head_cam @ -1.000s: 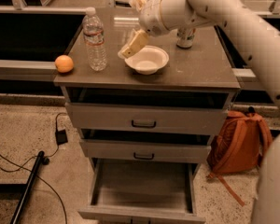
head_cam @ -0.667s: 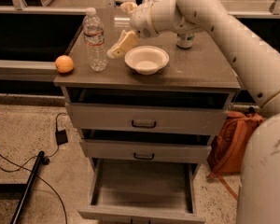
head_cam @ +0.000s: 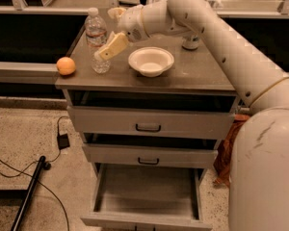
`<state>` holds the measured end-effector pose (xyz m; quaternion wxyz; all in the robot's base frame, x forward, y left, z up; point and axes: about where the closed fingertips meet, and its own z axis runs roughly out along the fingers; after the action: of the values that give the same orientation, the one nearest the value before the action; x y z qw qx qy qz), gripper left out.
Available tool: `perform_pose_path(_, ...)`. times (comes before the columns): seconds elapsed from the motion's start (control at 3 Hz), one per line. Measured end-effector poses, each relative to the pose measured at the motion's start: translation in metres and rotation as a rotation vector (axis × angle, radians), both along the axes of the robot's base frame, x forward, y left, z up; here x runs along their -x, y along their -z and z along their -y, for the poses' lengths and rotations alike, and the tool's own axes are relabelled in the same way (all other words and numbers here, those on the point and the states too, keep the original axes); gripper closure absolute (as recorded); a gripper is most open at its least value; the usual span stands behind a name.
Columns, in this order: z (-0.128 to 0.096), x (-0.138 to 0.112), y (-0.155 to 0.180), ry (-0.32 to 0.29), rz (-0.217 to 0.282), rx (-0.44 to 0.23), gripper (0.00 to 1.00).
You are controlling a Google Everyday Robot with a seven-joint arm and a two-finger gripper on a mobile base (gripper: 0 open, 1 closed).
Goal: Place water bottle into bottom drawer
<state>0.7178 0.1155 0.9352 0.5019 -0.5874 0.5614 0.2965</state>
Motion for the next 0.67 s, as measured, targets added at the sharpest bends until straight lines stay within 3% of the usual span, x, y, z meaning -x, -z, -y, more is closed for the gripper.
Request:
perform_pose_path(0.33,-0.017,0.004,-0.001,-0.034,-0.019,-0.037,0.06)
perform_pose_path(0.67,-0.033,0.000,-0.001,-0.052,-0.021,-0.065,0.20)
